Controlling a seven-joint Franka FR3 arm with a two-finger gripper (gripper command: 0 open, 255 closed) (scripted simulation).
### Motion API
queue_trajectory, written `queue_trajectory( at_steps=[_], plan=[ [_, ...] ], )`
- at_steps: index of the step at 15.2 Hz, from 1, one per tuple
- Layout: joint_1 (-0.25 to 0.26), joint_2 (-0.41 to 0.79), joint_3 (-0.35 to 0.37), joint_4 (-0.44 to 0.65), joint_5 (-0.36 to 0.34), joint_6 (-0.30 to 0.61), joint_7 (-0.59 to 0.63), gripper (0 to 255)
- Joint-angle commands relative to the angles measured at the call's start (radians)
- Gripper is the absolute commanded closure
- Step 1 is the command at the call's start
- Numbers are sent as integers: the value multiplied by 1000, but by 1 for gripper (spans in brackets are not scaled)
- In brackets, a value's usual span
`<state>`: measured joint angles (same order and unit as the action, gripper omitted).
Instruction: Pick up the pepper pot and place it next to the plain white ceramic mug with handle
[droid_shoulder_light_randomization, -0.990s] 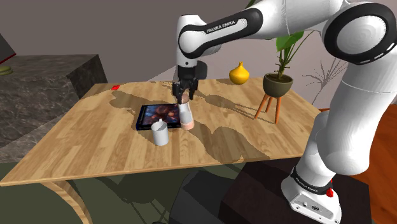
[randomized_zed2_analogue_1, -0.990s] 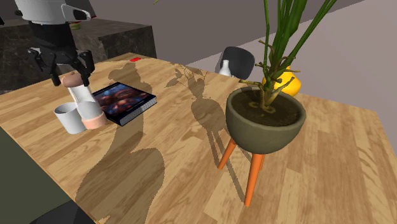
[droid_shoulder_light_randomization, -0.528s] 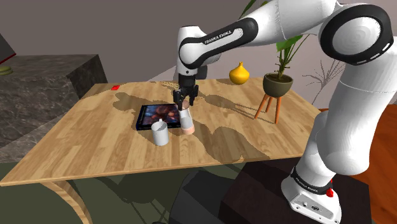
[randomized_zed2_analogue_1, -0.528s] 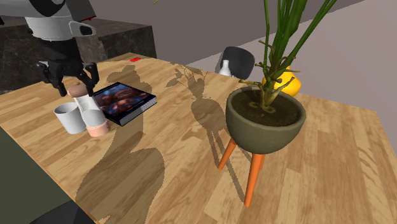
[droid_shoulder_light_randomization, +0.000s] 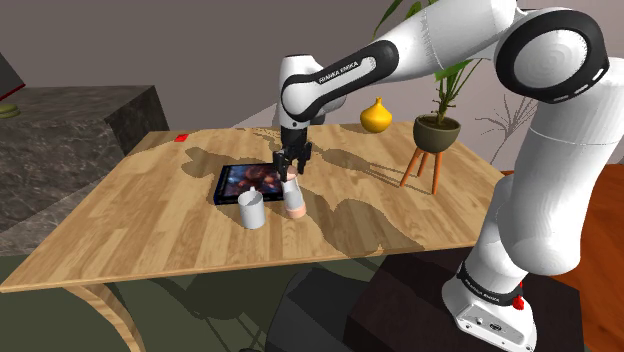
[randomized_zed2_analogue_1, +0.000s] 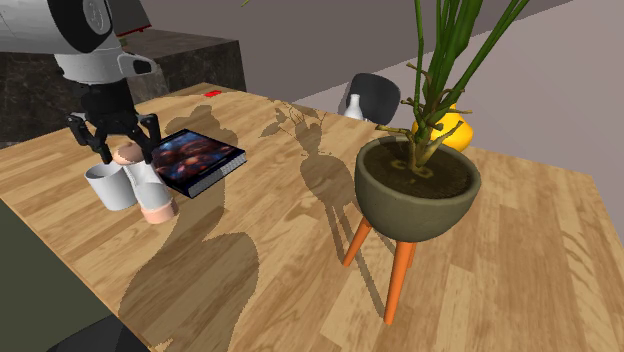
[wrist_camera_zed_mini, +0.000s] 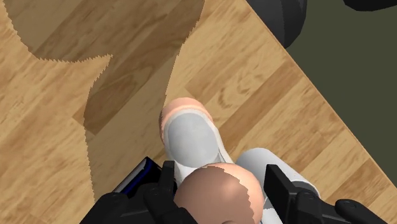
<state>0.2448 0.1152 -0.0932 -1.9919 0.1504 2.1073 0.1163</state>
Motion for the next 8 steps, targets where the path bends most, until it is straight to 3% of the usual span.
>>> queue_trajectory(
  at_steps=[1,5,6,8],
  plan=[
    [0,1,0,0,0,1,0,255],
    [0,1,0,0,0,1,0,255],
    [0,1,0,0,0,1,0,0],
    [0,1,0,0,0,1,0,0]
  ],
)
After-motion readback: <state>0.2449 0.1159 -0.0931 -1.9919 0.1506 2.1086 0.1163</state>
